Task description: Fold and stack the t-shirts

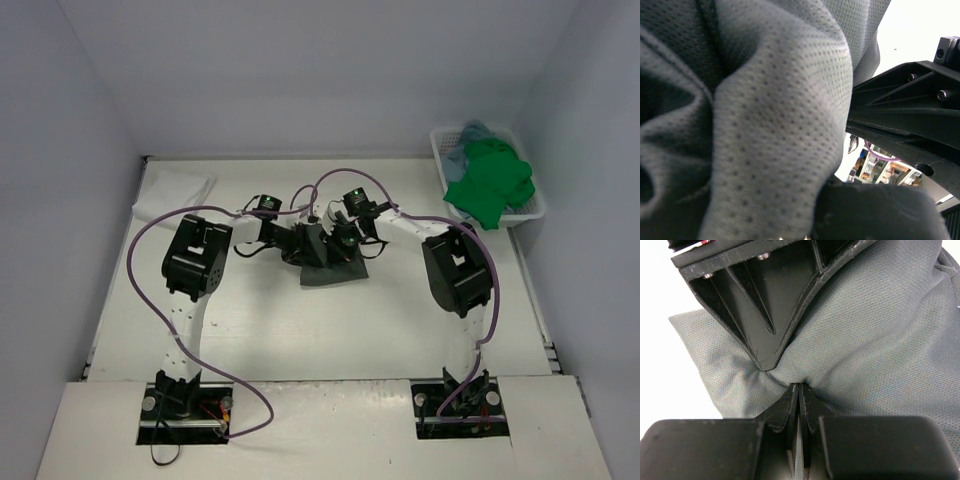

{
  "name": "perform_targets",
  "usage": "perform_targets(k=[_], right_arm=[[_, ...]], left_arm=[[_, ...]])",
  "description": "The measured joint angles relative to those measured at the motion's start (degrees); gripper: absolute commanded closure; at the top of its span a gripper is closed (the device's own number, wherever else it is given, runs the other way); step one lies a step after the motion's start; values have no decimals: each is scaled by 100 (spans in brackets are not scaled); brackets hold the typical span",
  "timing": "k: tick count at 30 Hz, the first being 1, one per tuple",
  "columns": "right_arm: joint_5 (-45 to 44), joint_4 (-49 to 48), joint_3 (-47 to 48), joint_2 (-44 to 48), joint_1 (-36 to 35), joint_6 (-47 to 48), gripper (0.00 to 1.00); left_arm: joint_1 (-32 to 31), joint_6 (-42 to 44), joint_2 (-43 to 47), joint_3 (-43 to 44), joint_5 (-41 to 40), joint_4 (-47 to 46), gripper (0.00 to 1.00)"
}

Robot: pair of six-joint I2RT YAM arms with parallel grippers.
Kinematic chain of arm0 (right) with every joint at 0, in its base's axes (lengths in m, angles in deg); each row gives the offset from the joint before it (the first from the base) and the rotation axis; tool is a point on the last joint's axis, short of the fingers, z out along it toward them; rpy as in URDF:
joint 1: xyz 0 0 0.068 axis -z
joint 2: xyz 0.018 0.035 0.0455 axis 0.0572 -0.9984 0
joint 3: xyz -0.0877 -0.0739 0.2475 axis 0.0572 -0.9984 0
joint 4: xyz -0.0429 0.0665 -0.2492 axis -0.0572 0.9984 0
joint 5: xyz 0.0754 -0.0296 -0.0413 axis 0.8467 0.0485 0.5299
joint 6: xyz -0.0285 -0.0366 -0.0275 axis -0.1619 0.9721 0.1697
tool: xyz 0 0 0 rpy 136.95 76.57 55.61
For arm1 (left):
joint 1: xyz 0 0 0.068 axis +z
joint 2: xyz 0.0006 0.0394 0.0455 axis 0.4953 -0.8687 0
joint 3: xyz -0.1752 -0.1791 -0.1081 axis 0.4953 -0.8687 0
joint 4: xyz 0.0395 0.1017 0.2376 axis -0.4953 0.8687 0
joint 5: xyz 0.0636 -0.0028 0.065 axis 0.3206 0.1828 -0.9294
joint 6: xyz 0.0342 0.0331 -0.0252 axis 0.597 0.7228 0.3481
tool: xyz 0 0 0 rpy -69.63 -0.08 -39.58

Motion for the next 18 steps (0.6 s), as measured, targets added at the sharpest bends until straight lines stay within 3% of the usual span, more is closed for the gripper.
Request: perform_targets(k=[9, 18], right_arm=[[48, -74, -129, 105, 118, 46, 100], [42, 39, -472, 876, 654, 142, 100]], left_arm=[[59, 739, -4, 603, -433, 946, 100], [769, 1687, 55, 1434, -1064, 2087, 100]])
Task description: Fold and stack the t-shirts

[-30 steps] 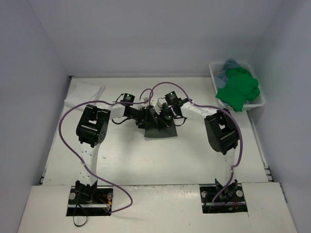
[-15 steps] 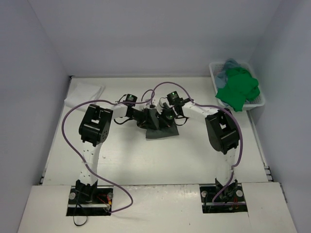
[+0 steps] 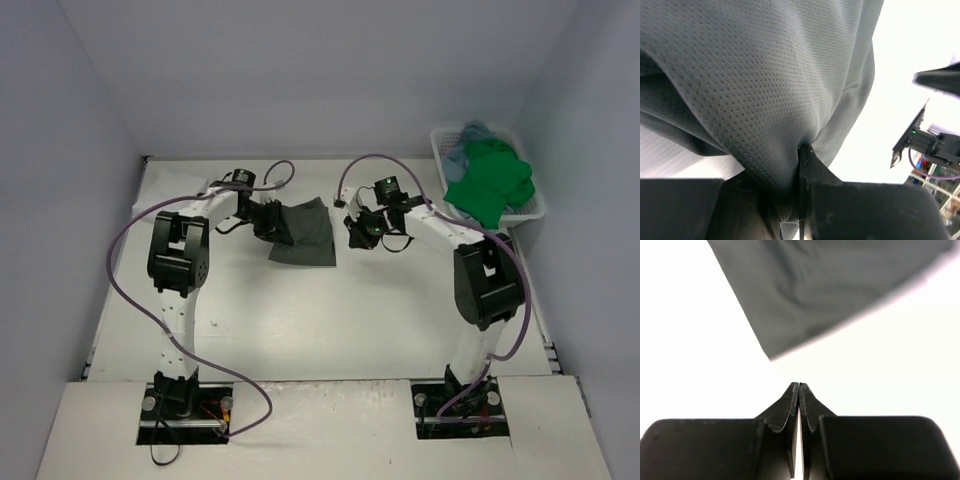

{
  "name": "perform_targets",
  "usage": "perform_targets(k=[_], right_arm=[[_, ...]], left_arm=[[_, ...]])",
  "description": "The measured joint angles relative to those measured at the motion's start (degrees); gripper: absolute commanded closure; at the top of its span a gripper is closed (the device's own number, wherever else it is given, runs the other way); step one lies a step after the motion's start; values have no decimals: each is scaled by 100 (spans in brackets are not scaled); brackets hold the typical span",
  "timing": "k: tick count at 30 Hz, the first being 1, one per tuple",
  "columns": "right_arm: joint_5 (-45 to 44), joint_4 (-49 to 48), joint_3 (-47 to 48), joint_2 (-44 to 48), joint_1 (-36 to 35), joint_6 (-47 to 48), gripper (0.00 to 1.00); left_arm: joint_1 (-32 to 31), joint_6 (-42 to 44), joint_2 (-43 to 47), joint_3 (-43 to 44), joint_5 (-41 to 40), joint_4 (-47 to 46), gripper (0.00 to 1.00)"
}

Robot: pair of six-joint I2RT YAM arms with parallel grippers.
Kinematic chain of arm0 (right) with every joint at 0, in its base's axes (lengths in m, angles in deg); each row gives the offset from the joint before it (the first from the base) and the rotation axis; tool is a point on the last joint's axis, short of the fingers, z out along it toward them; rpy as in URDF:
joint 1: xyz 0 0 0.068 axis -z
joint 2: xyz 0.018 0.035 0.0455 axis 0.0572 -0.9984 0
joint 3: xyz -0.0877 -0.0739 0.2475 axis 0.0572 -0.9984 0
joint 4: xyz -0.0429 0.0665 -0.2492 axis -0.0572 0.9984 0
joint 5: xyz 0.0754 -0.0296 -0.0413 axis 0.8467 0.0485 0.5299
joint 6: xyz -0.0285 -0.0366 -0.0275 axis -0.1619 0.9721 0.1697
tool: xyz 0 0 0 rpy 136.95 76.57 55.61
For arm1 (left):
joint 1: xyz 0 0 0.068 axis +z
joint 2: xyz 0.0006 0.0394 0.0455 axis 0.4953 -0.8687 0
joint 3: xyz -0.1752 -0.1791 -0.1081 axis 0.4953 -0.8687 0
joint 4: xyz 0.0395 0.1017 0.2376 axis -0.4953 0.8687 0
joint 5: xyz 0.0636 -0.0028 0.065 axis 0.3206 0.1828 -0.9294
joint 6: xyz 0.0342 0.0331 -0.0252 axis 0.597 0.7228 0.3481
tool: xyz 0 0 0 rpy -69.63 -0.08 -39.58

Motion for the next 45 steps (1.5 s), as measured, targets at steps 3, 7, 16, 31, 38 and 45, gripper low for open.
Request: perform_targets(k=[3, 7, 16, 31, 38, 45], right_arm=[[11, 35, -35, 302, 190, 20, 100], [70, 37, -57, 603, 380, 35, 100], [164, 107, -315, 706, 431, 39, 100], [256, 151, -404, 938, 431, 57, 100], [297, 155, -446, 964, 431, 55, 100], [310, 160, -448, 964, 431, 52, 100]], left_arm=[[157, 157, 61, 0, -149, 227, 100], [149, 385, 179, 0, -304, 487, 100], [254, 1246, 273, 601, -901, 1513, 100], [1005, 2282, 273, 1207, -1753, 2149, 100], [1038, 2983, 101, 1602, -2129, 2527, 100], [1285, 3598, -214, 1978, -2688, 2734, 100]])
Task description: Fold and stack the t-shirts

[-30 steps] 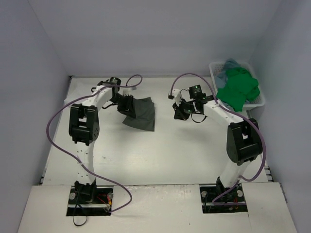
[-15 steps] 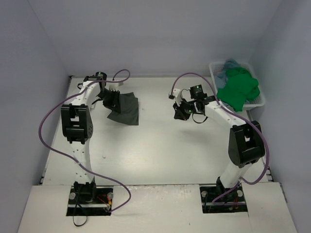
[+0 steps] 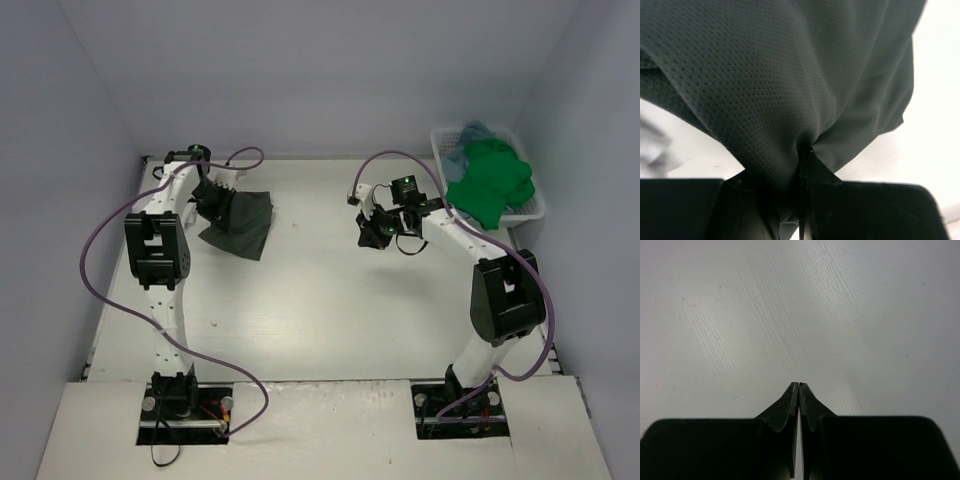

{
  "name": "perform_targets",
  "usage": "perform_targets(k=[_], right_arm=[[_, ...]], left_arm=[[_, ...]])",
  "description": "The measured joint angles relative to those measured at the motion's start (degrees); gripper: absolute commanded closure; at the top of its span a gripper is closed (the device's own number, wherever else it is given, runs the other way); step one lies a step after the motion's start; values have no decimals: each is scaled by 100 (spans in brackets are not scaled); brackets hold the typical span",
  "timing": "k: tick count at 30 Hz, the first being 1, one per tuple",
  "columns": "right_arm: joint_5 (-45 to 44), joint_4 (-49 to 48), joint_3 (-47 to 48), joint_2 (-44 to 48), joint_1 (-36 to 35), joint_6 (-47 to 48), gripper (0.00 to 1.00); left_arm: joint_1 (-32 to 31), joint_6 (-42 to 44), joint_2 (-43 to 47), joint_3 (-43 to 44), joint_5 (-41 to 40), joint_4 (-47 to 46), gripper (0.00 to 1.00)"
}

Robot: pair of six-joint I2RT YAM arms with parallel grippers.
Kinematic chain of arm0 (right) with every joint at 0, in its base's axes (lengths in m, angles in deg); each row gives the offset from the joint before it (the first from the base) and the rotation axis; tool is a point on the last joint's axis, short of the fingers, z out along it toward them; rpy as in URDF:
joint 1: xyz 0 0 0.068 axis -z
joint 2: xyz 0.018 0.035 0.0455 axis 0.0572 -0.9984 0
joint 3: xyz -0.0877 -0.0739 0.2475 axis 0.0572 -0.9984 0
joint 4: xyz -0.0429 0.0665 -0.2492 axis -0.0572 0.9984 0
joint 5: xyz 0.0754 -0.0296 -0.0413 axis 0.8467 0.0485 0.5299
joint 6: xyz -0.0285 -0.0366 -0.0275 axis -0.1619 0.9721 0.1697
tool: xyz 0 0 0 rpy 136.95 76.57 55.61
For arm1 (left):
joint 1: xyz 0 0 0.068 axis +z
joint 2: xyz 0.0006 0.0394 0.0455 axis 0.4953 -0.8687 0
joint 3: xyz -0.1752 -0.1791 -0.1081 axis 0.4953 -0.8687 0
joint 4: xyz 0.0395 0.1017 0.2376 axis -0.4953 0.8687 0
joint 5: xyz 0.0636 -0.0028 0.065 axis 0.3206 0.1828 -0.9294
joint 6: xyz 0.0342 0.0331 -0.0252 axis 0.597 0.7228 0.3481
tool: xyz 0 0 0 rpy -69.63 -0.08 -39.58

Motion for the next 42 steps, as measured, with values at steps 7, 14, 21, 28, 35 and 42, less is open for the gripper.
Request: perform_targets(k=[7, 14, 21, 28, 35, 42], right_arm=[[35, 33, 0, 0, 0, -2, 100], [72, 42, -33, 2, 0, -4, 100], [101, 42, -33, 2, 0, -11, 100], [109, 39, -33, 2, 0, -17, 100], [149, 39, -37, 2, 0, -17, 100], [162, 37, -48, 2, 0, -17, 100]], left_arm=[[334, 378, -210, 538, -522, 66, 100], [433, 577, -221, 911, -756, 90, 100], [424, 682, -256, 1215, -870, 114, 100], [439, 822, -317, 1401, -1097, 175, 100], [525, 1014, -409, 1639, -1390, 216, 100], [758, 1091, -522, 1893, -1495, 229, 100]])
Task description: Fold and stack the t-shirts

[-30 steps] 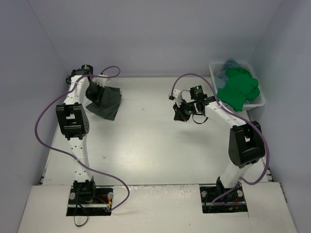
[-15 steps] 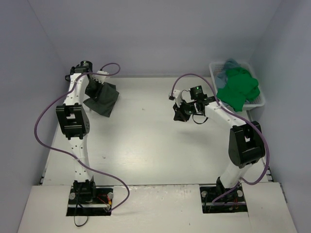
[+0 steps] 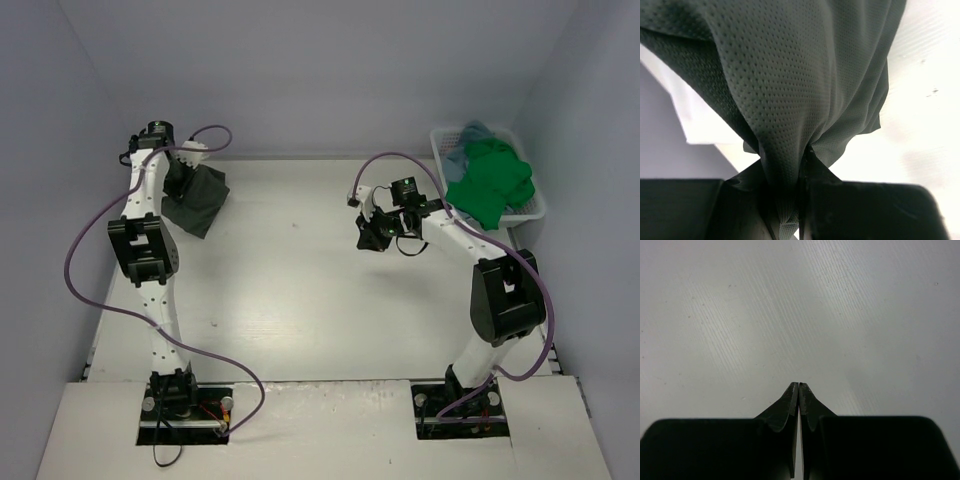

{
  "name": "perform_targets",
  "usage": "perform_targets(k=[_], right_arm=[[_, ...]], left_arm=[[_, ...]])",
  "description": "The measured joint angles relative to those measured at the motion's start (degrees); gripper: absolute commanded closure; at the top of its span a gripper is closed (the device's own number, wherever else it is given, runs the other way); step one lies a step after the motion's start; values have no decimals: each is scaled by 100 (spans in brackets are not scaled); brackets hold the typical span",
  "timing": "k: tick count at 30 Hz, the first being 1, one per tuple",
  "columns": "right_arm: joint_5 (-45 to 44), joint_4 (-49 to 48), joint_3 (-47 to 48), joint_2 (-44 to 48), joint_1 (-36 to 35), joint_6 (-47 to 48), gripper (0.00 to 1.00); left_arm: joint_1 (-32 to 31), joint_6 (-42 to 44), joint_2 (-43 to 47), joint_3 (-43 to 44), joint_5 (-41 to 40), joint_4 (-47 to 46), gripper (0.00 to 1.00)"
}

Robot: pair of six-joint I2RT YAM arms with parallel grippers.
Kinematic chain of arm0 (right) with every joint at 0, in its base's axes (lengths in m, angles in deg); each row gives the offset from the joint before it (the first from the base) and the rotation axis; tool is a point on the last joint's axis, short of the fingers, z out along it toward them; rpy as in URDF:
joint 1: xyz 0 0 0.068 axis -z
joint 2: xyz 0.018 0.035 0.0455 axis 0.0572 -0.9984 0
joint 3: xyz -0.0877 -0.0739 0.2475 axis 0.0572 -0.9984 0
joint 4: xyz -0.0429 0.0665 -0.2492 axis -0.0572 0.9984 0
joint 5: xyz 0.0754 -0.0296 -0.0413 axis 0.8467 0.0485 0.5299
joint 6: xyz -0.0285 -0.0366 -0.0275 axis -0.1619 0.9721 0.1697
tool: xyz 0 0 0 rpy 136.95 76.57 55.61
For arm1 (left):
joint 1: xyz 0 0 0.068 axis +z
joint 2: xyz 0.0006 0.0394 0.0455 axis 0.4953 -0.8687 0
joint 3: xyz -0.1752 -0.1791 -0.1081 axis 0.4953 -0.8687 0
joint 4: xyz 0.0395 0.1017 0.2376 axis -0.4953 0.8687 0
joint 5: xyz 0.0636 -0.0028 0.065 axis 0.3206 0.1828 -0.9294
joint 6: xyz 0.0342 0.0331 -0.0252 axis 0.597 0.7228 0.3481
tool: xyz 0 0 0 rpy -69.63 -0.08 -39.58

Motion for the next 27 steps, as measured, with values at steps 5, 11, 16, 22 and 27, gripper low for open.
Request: perform_targets(k=[5, 11, 16, 22, 27], right_arm=[[24, -2, -44, 0, 0, -2, 100], [26, -4, -57, 0, 0, -4, 100], [26, -4, -57, 0, 0, -4, 100], [26, -4, -57, 0, 0, -9, 100], [28, -4, -59, 0, 0, -24, 100]], left_arm=[[173, -4, 0, 199, 9, 20, 100], [249, -11, 0, 293, 83, 35, 100], [249, -50, 0, 302, 190, 92, 100], [258, -76, 0, 358, 227, 138, 100], [302, -136, 0, 680, 249, 157, 100]])
